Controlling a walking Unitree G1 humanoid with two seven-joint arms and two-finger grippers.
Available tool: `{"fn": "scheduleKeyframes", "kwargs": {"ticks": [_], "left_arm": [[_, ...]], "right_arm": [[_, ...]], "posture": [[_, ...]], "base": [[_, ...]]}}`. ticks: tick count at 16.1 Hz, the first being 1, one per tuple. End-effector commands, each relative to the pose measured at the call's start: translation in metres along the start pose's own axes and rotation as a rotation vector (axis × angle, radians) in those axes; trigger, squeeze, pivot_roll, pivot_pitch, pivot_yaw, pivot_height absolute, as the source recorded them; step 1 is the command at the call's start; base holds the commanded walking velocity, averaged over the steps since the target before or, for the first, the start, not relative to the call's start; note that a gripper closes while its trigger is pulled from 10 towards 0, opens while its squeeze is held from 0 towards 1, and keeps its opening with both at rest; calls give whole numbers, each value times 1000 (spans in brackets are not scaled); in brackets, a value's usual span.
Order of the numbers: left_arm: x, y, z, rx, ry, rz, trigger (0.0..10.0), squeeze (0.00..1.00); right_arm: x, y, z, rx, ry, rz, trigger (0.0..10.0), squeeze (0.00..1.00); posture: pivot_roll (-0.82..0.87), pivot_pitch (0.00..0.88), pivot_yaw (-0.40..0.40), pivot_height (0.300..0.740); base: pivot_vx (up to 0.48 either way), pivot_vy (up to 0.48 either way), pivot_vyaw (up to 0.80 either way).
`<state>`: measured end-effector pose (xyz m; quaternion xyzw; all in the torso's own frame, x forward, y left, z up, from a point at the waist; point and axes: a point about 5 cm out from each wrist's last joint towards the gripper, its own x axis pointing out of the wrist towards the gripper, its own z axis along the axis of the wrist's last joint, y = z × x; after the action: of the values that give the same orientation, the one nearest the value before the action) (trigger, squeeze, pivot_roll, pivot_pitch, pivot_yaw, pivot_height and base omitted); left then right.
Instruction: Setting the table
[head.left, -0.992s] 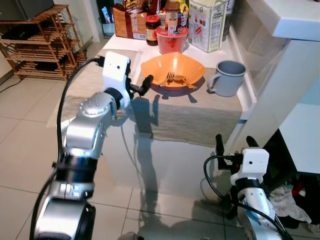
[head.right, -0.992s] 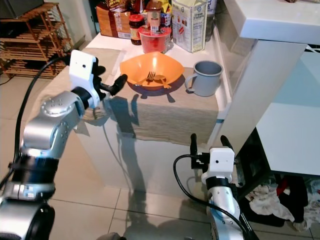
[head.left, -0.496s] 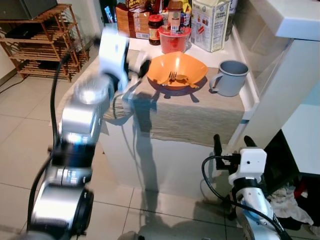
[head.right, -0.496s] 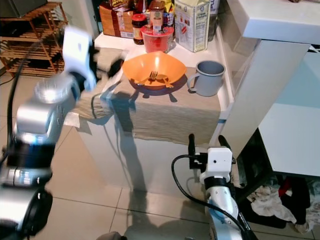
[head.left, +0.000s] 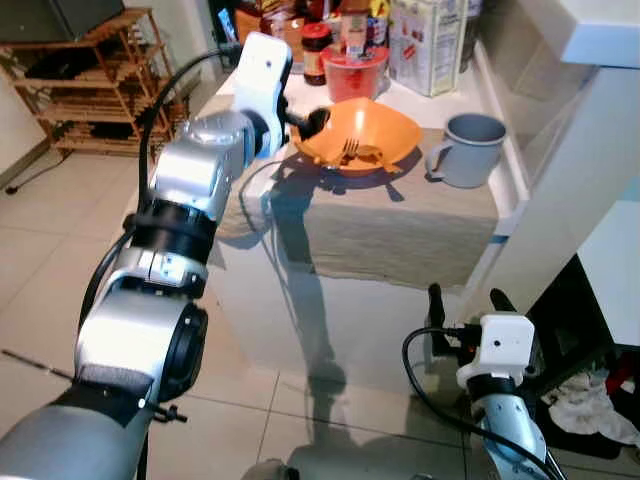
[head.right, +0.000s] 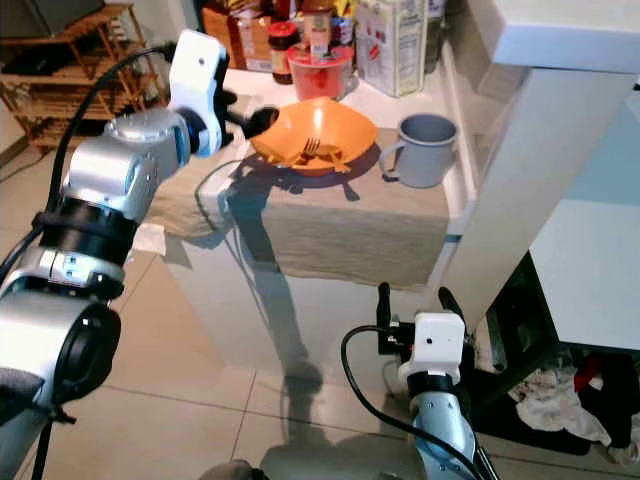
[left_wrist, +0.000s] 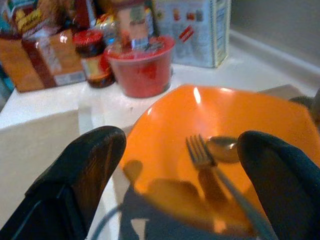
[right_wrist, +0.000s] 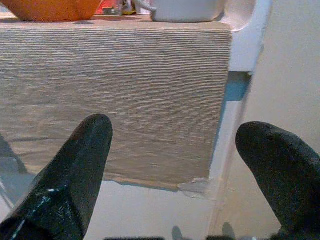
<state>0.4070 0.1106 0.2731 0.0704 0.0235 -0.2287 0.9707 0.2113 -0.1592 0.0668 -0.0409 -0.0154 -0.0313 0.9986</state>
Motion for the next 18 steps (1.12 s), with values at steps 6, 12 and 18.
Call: {"fn": "scheduleKeyframes", "kwargs": {"ticks": [6,12,18], "left_arm": [[3,1,16,18,-54,-58,10000,0],[16,-7,39,9,-54,-61,10000,0],[21,-8,16,-18,122,-36,10000,0]], "right_arm": [[-6,-5,11,-28,-22,-2,10000,0],[-40,-15,10,-58,33,-33,10000,0],[-66,-25,16,-78,80,-40,10000,0]], "posture": [[-30,0,89,718],[-99,1,103,718],[-122,57,90,718]], "base": [[0,0,0],[0,0,0],[0,0,0]]}}
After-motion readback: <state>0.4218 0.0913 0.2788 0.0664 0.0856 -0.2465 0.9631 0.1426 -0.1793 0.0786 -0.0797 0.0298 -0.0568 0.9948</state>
